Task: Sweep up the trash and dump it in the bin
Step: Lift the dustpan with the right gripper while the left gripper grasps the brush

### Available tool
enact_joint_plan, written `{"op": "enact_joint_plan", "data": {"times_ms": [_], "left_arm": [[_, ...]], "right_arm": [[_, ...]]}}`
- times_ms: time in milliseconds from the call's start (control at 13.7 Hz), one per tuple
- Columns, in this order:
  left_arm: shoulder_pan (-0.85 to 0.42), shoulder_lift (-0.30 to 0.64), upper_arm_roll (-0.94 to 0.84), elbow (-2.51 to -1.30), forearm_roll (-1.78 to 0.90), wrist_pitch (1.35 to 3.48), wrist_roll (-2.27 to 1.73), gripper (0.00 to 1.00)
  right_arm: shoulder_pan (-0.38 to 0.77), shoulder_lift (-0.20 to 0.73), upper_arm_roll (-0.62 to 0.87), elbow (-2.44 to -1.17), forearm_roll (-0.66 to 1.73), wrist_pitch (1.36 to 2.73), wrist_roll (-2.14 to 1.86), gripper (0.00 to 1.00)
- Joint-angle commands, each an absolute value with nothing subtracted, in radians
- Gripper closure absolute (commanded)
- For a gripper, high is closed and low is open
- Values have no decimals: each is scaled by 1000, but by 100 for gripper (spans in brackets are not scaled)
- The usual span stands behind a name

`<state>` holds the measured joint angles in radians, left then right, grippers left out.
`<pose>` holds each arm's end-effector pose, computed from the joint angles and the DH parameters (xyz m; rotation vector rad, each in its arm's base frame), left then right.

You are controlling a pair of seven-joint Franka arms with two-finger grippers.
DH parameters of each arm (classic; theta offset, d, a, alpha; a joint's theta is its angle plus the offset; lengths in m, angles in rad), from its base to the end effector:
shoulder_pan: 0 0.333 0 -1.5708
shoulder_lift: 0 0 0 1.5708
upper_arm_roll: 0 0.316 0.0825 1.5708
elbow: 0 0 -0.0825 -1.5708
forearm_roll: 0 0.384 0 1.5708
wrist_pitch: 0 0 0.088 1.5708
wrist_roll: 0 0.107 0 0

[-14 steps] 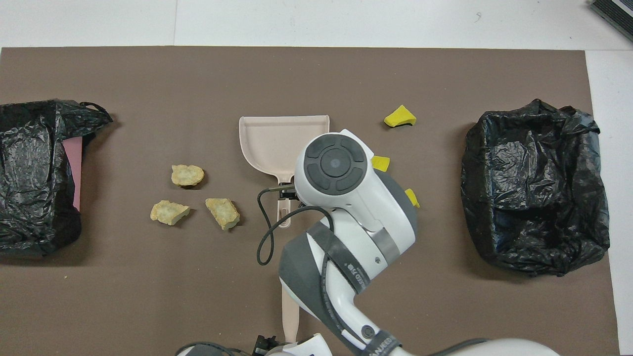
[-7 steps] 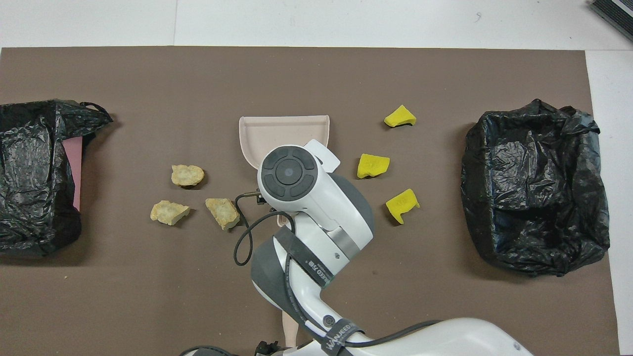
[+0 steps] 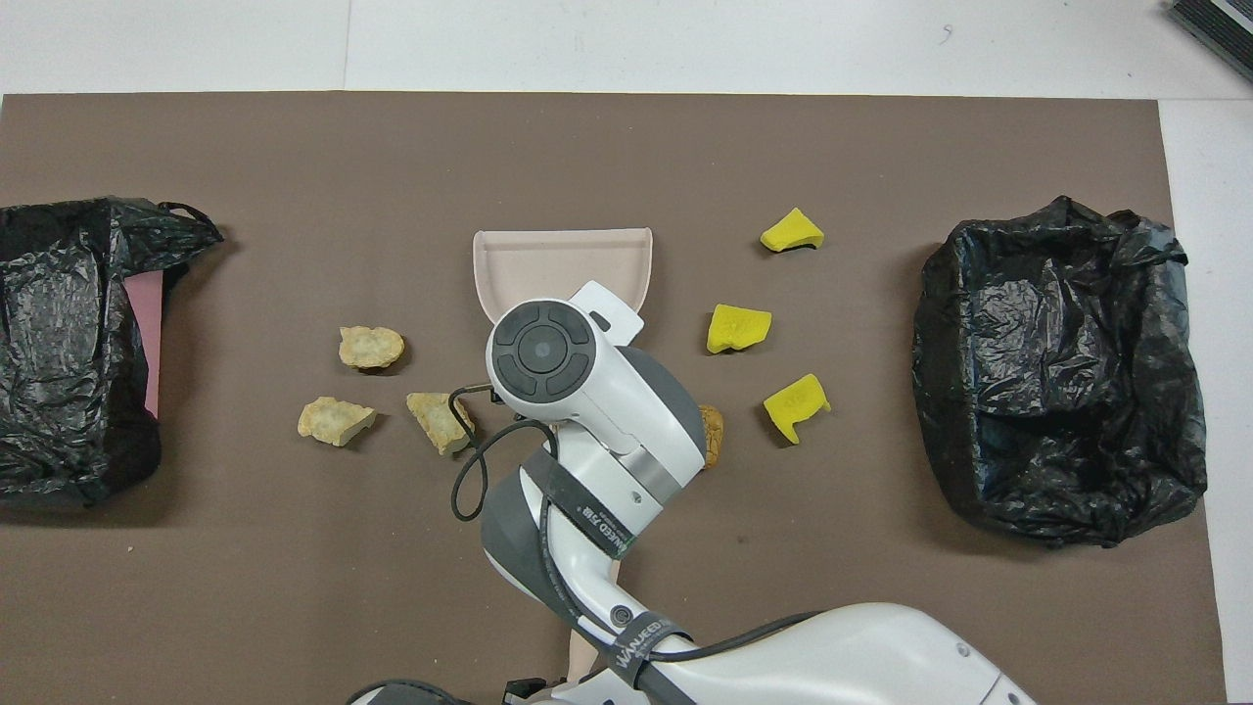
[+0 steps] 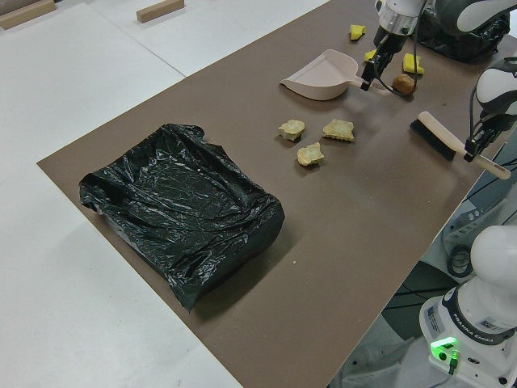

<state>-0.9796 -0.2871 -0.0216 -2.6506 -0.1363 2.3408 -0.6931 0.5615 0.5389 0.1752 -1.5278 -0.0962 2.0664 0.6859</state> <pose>0.2162 -0.3408 0.3349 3.0785 -0.3261 -0.1282 0.5325 0.4512 0.3491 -3.1305 -0.1120 -0.0054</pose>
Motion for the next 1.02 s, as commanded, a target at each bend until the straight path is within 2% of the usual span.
{"op": "enact_joint_plan", "data": {"times_ms": [0, 146, 219, 510, 656, 801, 947], "left_arm": [[-902, -322, -21, -2646, -134, 2277, -654, 100], [-855, -342, -20, -2645, -130, 2218, -599, 100], [-820, -348, -20, -2645, -129, 2201, -572, 100], [-697, -356, -21, -2603, -59, 2099, -474, 100], [-614, -365, -21, -2579, -35, 2079, -454, 100], [-533, -364, -21, -2525, -32, 2050, -422, 100], [-444, -351, -21, -2470, -32, 2043, -355, 100]], "right_arm": [[560, 531, 179, -1543, -74, 2074, 712, 66], [560, 531, 179, -1543, -74, 2066, 715, 96], [557, 531, 179, -1543, -74, 2066, 716, 100], [514, 462, 178, -1548, -80, 2043, 674, 100], [496, 401, 178, -1616, -78, 2046, 504, 100], [430, 330, 179, -1692, -72, 2056, 317, 100], [402, 310, 181, -1694, -42, 2019, 98, 100]]}}
